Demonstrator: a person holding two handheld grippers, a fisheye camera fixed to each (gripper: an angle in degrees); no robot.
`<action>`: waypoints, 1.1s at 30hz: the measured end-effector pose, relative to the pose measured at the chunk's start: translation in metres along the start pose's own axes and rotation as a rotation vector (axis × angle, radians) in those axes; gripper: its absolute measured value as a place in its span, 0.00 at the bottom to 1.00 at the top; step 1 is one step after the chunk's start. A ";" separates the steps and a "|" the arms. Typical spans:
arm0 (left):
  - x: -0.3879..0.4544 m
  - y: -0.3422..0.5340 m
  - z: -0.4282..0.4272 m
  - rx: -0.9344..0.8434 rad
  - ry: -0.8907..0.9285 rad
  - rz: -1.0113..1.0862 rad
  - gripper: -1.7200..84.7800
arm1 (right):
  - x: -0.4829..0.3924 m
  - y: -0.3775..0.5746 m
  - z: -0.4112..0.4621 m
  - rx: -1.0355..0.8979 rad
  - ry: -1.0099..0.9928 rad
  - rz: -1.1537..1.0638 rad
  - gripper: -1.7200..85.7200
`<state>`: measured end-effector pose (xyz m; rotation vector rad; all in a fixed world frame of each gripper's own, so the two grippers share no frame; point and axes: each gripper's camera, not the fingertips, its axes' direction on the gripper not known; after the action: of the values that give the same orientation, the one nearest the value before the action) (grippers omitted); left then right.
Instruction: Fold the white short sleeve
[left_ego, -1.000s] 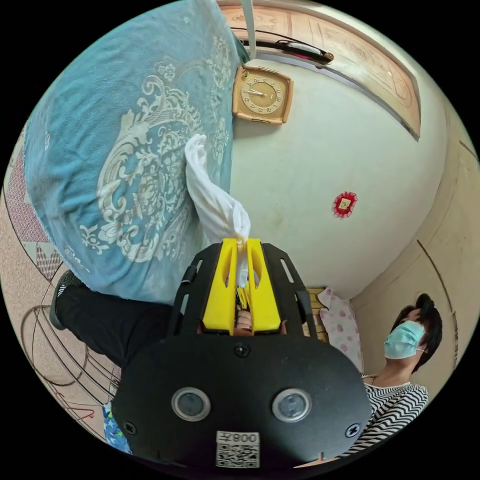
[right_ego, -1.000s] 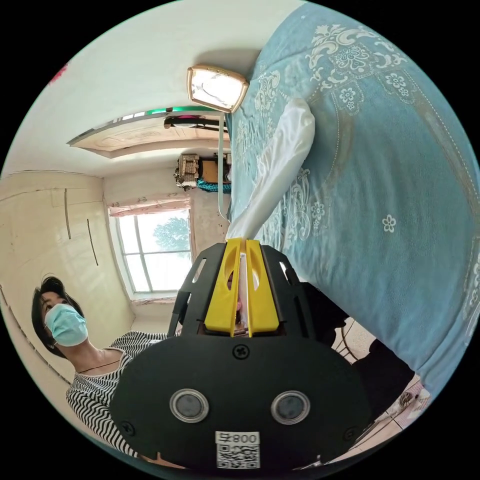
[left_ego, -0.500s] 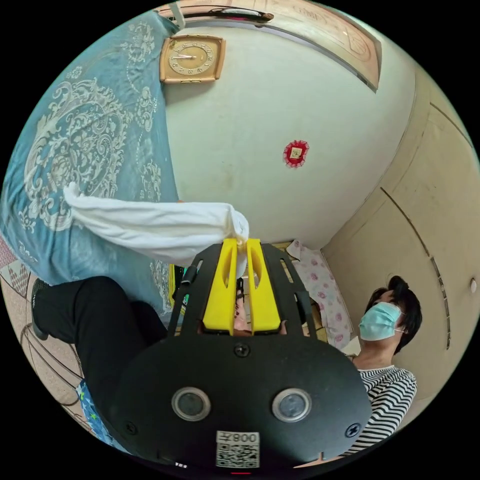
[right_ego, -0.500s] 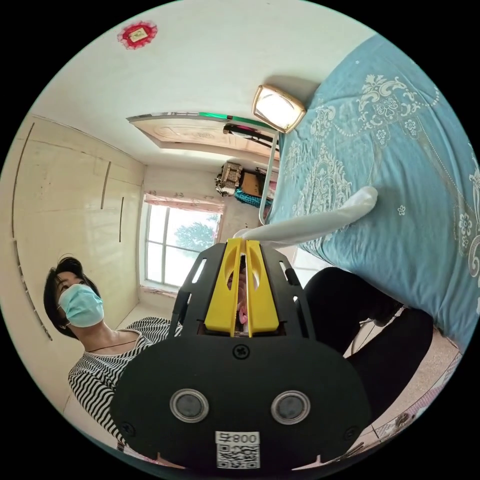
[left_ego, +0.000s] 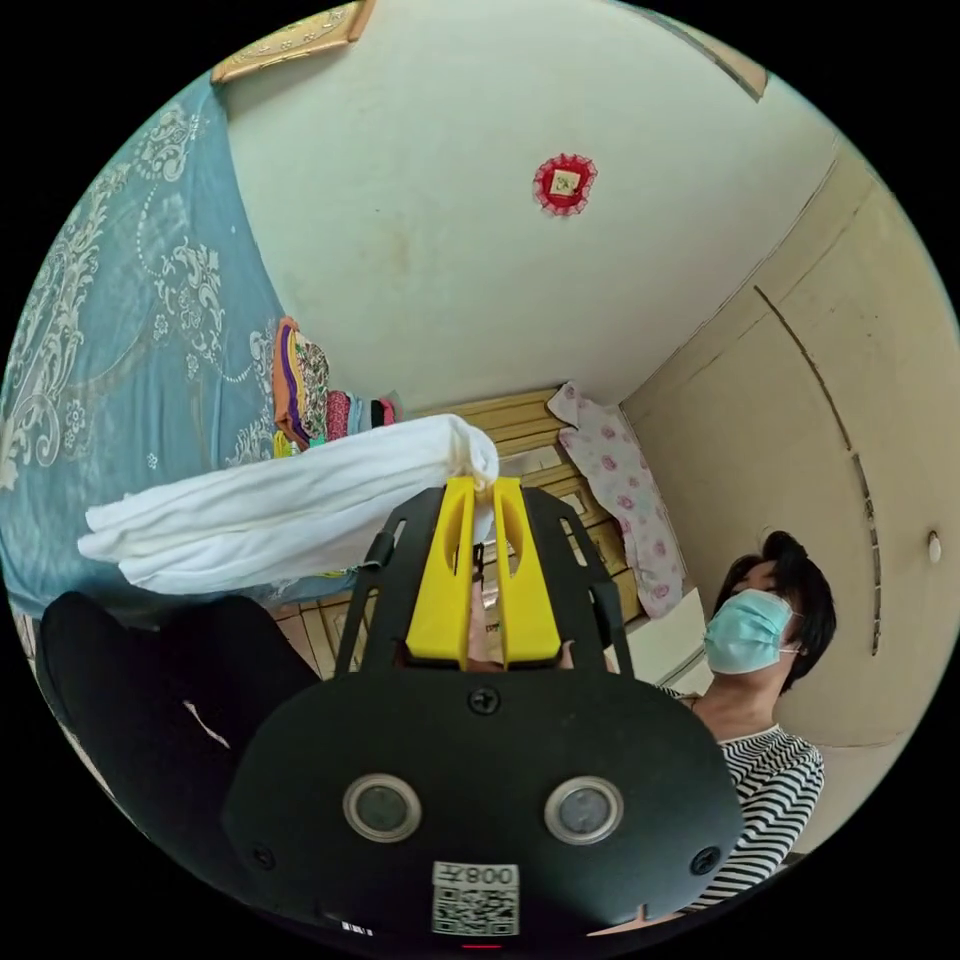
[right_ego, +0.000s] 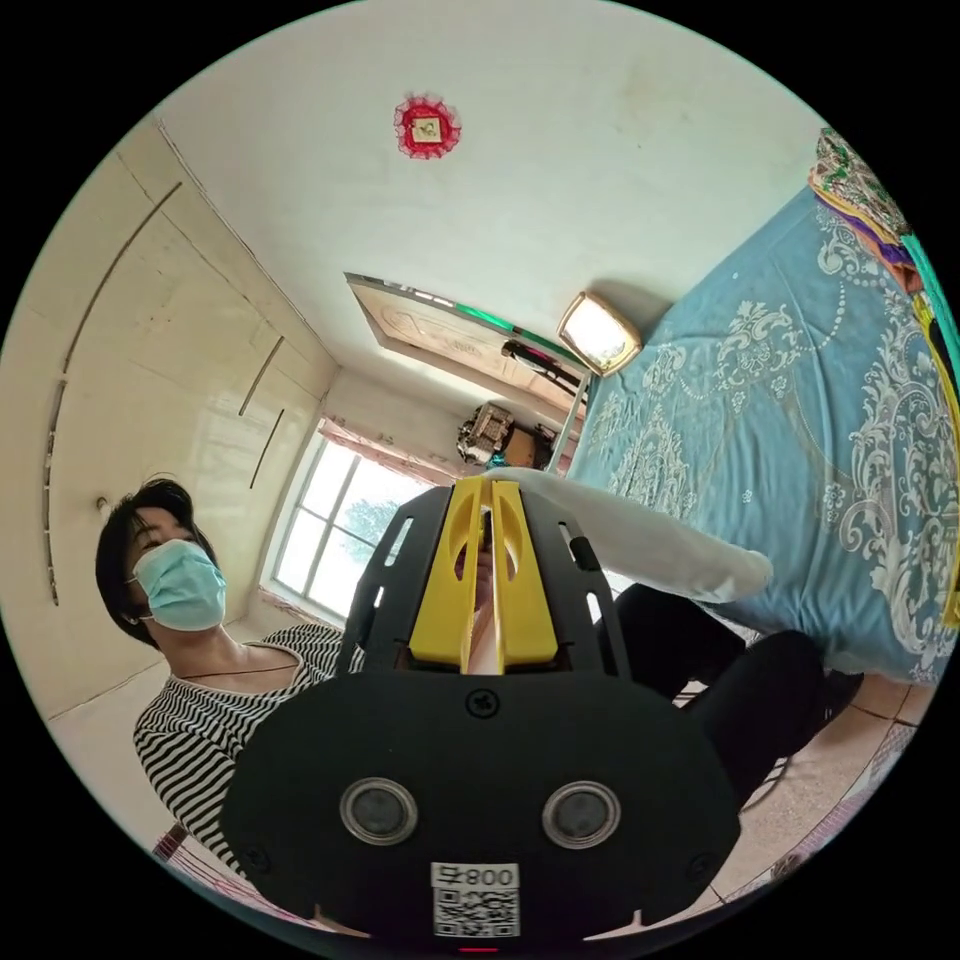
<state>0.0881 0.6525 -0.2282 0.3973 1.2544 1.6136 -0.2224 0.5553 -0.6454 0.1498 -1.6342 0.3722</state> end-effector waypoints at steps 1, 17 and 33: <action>-0.026 0.000 0.015 -0.020 -0.014 -0.020 0.06 | -0.009 0.001 -0.011 0.019 0.015 0.014 0.03; -0.265 -0.096 0.328 -0.236 0.007 0.195 0.06 | -0.207 -0.192 -0.220 0.227 0.224 -0.147 0.03; -0.754 0.134 0.438 -0.660 -0.287 -0.252 0.06 | -0.167 -0.059 -0.432 0.346 0.508 0.416 0.03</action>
<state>0.6749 0.2521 0.2944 0.0449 0.4866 1.5803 0.2208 0.6211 -0.7769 -0.0292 -1.0794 0.9331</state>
